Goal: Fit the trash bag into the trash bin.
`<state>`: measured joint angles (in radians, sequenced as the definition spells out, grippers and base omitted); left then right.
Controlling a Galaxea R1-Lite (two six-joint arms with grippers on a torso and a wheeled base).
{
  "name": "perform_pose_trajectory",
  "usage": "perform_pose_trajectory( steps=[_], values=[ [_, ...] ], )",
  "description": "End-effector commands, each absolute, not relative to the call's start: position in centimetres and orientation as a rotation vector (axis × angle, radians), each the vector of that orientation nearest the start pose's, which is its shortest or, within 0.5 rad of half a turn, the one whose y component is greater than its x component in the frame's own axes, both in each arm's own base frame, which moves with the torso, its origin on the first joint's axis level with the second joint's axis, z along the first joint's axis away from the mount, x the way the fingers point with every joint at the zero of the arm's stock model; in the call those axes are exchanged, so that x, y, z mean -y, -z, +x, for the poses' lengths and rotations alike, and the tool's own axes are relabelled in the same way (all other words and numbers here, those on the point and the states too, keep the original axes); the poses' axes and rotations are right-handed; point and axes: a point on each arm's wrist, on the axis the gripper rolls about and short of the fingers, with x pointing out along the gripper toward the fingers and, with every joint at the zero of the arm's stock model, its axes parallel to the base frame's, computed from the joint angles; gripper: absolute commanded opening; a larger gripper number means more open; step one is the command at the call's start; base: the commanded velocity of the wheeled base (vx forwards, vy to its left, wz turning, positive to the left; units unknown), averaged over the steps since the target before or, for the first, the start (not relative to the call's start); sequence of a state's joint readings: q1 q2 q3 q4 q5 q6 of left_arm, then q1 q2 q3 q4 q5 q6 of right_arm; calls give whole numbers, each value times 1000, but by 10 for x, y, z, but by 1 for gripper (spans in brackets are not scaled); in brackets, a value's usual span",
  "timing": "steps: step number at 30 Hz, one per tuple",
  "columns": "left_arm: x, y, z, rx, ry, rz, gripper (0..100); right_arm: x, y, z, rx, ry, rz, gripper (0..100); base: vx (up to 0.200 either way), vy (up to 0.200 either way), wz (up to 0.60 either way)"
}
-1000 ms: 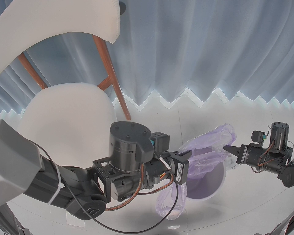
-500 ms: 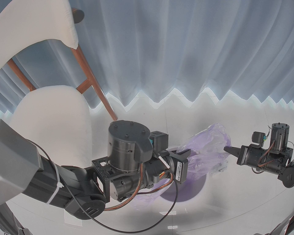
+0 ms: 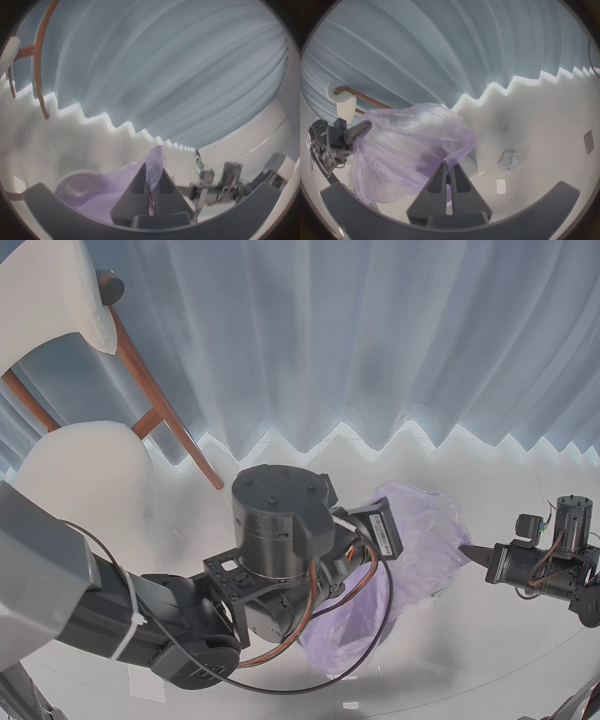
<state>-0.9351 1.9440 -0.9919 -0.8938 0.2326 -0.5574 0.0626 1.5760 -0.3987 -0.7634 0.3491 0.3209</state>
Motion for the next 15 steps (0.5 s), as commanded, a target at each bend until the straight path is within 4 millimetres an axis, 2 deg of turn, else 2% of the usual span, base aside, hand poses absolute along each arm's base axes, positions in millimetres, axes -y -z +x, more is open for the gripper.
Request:
perform_pose_trajectory(
  steps=[1, 3, 6, 9, 12, 15],
  values=[
    [318, -166, 236, -163, 666, -581, 0, -22, -128, 226, -473, -341, 373, 0, 0, 0, 0],
    [318, -166, 235, -118, 680, -634, 0, -22, -127, 226, -476, -340, 373, 0, 0, 0, 0],
    [309, -155, 230, -163, 667, -603, 0, -22, -127, 226, -476, -340, 373, 0, 0, 0, 0],
    [305, -153, 228, -177, 666, -590, 0, -22, -127, 226, -474, -340, 373, 0, 0, 0, 0],
    [295, -162, 225, -225, 689, -563, 0, -22, -129, 227, -473, -344, 371, 0, 0, 0, 0],
    [281, -171, 230, -314, 663, -465, 0, -22, -131, 227, -473, -354, 372, 0, 0, 0, 0]
  ],
)
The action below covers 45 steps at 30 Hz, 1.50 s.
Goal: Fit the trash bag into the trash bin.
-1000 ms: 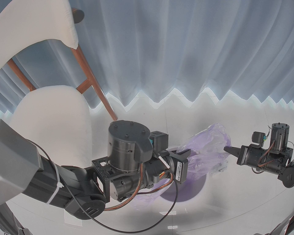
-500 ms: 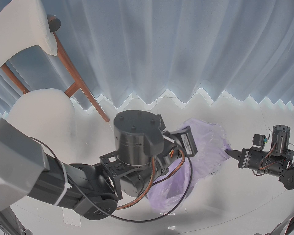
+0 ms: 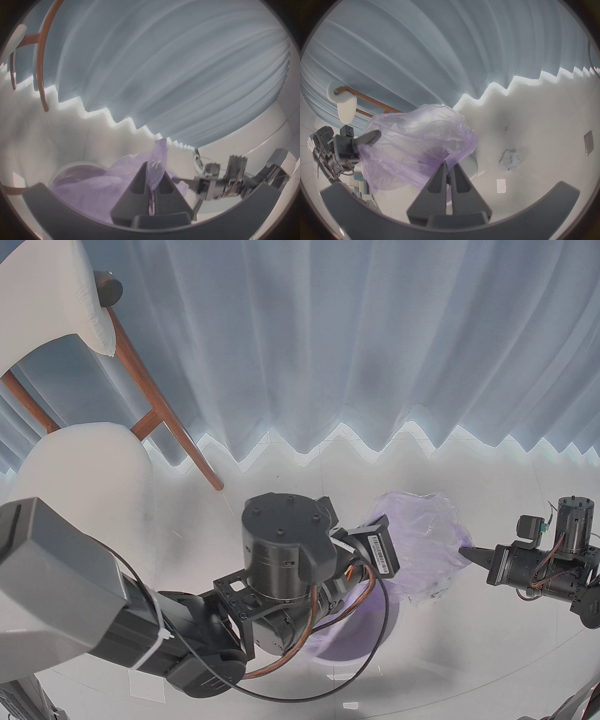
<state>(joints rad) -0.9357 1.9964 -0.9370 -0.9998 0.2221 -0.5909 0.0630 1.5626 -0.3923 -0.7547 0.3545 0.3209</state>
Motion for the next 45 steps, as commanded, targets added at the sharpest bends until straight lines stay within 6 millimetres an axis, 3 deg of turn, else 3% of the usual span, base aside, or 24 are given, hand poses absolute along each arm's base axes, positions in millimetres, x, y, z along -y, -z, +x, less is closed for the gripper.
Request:
perform_pose_trajectory(
  steps=[1, 7, 11, 19, 23, 26, 31, 37, 45],
  values=[
    [280, -175, 232, -333, 650, -442, 0, -22, -133, 228, -469, -364, 374, 0, 0, 0, 0],
    [274, -187, 252, -429, 570, -378, 0, -22, -149, 233, -518, -388, 354, 0, 0, 0, 0],
    [270, -172, 267, -465, 517, -336, 0, -23, -154, 232, -582, -470, 338, 0, 0, 0, 0],
    [261, -146, 286, -507, 456, -190, 0, -20, -129, 240, -690, -533, 257, 0, 0, 0, 0],
    [251, -138, 296, -535, 438, -106, 0, -20, -122, 260, -714, -525, 267, 0, 0, 0, 0],
    [251, -136, 299, -537, 436, -102, 0, -18, -122, 266, -711, -518, 271, 0, 0, 0, 0],
    [256, -122, 324, -541, 405, -107, 0, -9, -117, 295, -707, -483, 286, 0, 0, 0, 0],
    [260, -108, 336, -561, 392, -101, 0, 5, -108, 323, -699, -445, 293, 0, 0, 0, 0],
    [260, -105, 351, -561, 376, -107, 0, 18, -97, 357, -685, -416, 298, 0, 0, 0, 0]
  ],
)
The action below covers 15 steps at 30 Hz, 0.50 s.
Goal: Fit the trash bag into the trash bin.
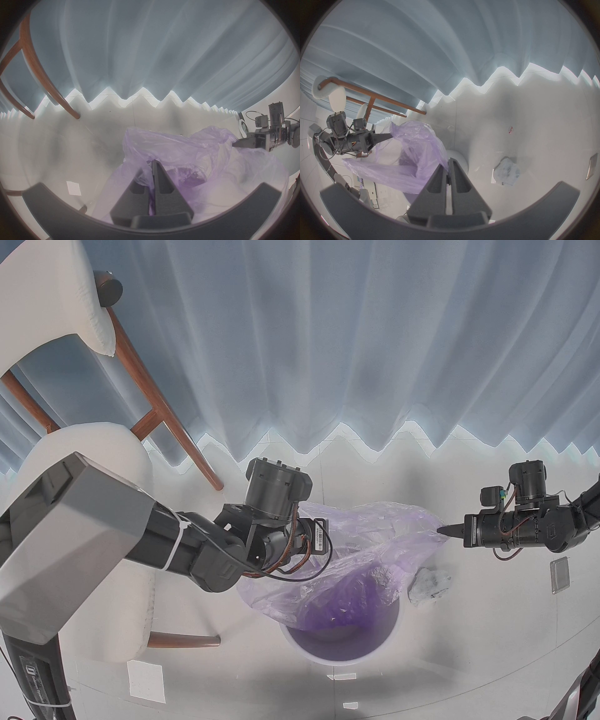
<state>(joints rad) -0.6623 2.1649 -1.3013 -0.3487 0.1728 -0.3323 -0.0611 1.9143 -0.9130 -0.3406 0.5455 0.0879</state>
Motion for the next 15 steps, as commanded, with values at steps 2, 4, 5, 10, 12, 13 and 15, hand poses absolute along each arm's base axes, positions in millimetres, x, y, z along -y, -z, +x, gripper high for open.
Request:
perform_pose_trajectory(
  steps=[2, 4, 5, 10, 12, 13, 15],
  values=[
    [260, -102, 354, -563, 371, -107, 0, 19, -95, 362, -683, -413, 298, 0, 0, 0, 0],
    [257, -100, 359, -564, 355, -108, 0, 20, -92, 369, -681, -414, 298, 0, 0, 0, 0],
    [256, -99, 360, -567, 350, -108, 0, 20, -90, 372, -684, -413, 299, 0, 0, 0, 0],
    [249, -91, 367, -603, 313, -93, 0, 25, -75, 380, -690, -419, 262, 0, 0, 0, 0],
    [247, -88, 369, -614, 297, -87, 0, 25, -71, 382, -689, -420, 258, 0, 0, 0, 0],
    [246, -85, 370, -619, 287, -83, 0, 25, -69, 383, -690, -421, 257, 0, 0, 0, 0],
    [246, -82, 371, -625, 277, -78, 0, 25, -67, 385, -694, -420, 259, 0, 0, 0, 0]
  ],
)
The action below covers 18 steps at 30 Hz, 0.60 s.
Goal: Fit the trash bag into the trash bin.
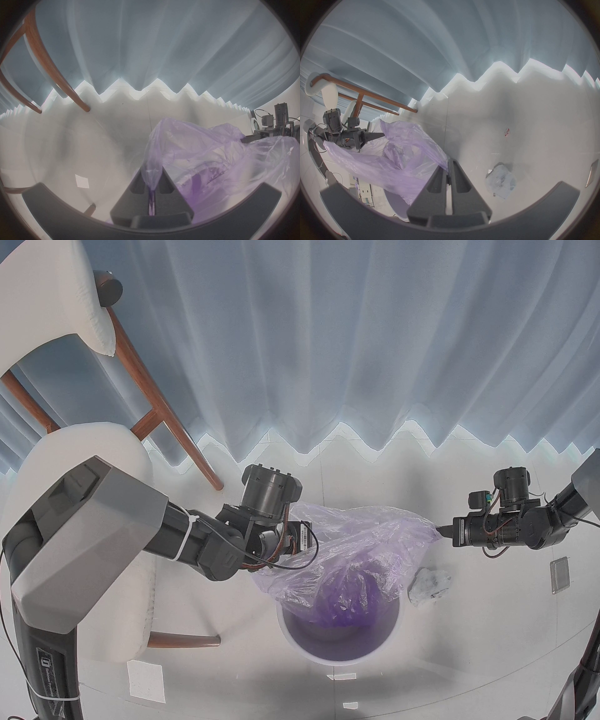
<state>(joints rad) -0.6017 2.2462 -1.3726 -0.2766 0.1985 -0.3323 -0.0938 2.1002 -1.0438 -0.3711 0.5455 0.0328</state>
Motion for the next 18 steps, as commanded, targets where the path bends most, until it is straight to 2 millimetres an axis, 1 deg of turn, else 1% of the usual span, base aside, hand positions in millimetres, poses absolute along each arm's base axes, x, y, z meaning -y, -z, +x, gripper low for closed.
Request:
perform_pose_trajectory(
  steps=[1, 3, 6, 9, 10, 12, 15, 16, 18],
  values=[
    [246, -80, 371, -627, 271, -75, 0, 25, -65, 385, -697, -420, 259, 0, 0, 0, 0],
    [244, -78, 371, -635, 259, -68, 0, 25, -63, 386, -700, -421, 259, 0, 0, 0, 0],
    [243, -69, 372, -661, 231, -48, 0, 25, -58, 385, -718, -419, 266, 0, 0, 0, 0],
    [244, -65, 373, -663, 226, -45, 0, 25, -53, 385, -731, -418, 271, 0, 0, 0, 0],
    [244, -59, 374, -672, 223, -38, 0, 25, -48, 384, -745, -417, 274, 0, 0, 0, 0],
    [246, -56, 374, -672, 208, -31, 0, 25, -42, 384, -760, -416, 279, 0, 0, 0, 0],
    [246, -46, 376, -684, 189, -19, 0, 25, -33, 383, -783, -413, 284, 0, 0, 0, 0],
    [246, -45, 377, -684, 188, -18, 0, 25, -33, 383, -783, -413, 284, 0, 0, 0, 0],
    [246, -45, 378, -681, 185, -19, 0, 24, -23, 381, -799, -393, 276, 0, 0, 0, 0]
  ],
)
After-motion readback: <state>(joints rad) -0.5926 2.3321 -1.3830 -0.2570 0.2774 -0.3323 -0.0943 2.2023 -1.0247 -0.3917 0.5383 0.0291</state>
